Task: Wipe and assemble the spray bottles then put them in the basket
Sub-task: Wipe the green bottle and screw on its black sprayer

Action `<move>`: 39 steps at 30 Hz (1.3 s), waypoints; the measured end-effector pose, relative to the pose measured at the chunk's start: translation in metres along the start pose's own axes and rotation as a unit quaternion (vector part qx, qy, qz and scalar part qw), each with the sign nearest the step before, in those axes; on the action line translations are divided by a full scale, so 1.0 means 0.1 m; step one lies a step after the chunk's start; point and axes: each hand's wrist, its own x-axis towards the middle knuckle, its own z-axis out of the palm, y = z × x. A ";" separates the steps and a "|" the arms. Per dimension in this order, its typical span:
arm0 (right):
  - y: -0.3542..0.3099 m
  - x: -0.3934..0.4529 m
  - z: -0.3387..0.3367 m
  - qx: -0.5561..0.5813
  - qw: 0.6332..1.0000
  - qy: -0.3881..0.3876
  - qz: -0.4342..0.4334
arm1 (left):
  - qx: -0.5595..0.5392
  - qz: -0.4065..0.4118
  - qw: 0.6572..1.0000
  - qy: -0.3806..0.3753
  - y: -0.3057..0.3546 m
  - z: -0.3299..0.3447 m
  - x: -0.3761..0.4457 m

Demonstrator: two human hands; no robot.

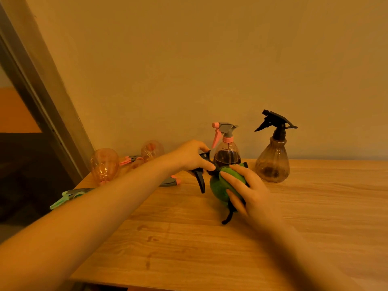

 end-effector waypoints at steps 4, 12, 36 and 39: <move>0.07 -0.13 0.07 0.015 0.999 0.027 0.006 | 0.005 -0.006 1.000 -0.002 -0.08 -0.01 0.00; 0.15 -0.24 0.09 0.063 0.996 0.029 0.049 | -0.133 -0.078 0.988 -0.012 -0.32 -0.08 -0.03; 0.12 -0.31 0.01 0.054 0.996 0.052 0.040 | 0.039 0.128 0.988 -0.072 -0.52 -0.13 -0.12; 0.08 -0.27 -0.01 -0.003 1.000 0.031 0.003 | 0.067 0.143 0.986 -0.062 -0.50 -0.11 -0.12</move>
